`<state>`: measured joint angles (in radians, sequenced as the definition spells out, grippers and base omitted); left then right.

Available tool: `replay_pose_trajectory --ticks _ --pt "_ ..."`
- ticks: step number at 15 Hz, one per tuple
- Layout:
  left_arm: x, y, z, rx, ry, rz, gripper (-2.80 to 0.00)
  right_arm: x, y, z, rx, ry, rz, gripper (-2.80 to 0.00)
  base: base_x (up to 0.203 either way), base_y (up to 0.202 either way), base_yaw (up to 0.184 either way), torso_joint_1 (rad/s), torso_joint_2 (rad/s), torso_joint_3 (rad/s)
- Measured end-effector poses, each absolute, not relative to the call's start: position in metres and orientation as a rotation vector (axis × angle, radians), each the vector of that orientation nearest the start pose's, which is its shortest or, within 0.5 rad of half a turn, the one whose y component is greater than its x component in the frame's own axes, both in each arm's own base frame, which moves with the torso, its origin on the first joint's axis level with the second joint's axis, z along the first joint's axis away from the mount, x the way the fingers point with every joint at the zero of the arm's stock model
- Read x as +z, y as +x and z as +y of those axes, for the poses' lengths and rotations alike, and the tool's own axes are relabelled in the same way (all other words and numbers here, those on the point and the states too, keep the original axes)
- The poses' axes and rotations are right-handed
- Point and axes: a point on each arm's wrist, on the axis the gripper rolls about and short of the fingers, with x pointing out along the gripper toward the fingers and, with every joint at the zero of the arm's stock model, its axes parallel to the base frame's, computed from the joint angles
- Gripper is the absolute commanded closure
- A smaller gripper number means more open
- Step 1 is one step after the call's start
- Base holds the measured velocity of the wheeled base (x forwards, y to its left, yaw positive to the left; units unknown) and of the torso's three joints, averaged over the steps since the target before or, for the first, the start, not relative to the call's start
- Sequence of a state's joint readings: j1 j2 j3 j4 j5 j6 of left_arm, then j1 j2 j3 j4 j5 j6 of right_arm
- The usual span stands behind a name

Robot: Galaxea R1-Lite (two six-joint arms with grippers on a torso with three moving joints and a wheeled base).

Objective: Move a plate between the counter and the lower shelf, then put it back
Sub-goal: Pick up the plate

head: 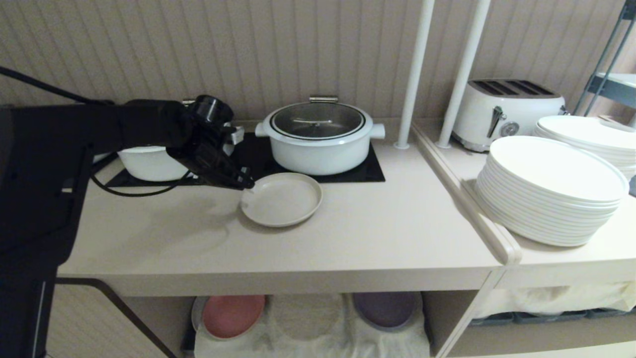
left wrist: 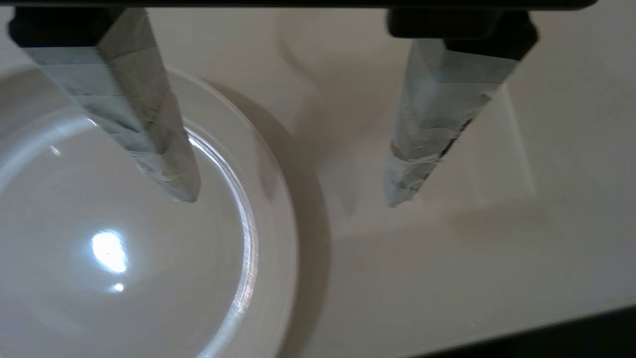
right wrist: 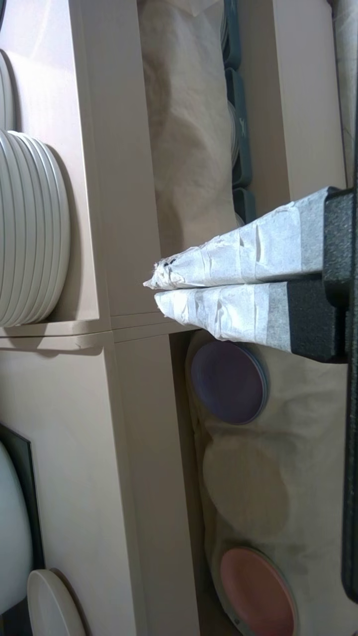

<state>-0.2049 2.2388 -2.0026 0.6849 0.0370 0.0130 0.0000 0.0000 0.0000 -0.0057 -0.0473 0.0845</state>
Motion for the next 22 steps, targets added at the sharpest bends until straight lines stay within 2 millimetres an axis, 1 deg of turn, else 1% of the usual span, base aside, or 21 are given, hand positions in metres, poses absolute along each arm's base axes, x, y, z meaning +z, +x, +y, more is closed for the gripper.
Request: replay_pose_trajectory --ticks 3,6,9,13,17,22 --pt "0.178 0.430 -0.089 -0.162 0.128 0.931 -2.80 0.076 -0.023 -0.001 -0.047 0.085 -0.007 0.00 0.000 0.000 0.000 0.000 0.00 0.000" --pt "0.170 0.433 -0.095 -0.171 0.134 0.942 -2.80 0.076 -0.023 -0.001 -0.047 0.085 -0.008 0.00 0.000 0.000 0.000 0.000 0.00 0.000" --pt "0.163 0.440 -0.102 -0.177 0.133 0.913 -2.80 0.076 -0.023 -0.001 -0.047 0.085 -0.008 0.00 0.000 0.000 0.000 0.000 0.00 0.000" --pt "0.152 0.444 -0.103 -0.169 0.141 0.925 -2.80 0.076 -0.023 -0.001 -0.047 0.085 -0.008 0.00 0.000 0.000 0.000 0.000 0.00 0.000" --pt "0.148 0.446 -0.105 -0.170 0.142 0.933 -2.80 0.076 -0.023 -0.001 -0.047 0.085 -0.008 0.00 0.000 0.000 0.000 0.000 0.00 0.000" --pt "0.147 0.446 -0.107 -0.176 0.143 0.933 -2.80 0.076 -0.023 -0.001 -0.047 0.085 -0.008 0.00 0.000 0.000 0.000 0.000 0.00 0.000"
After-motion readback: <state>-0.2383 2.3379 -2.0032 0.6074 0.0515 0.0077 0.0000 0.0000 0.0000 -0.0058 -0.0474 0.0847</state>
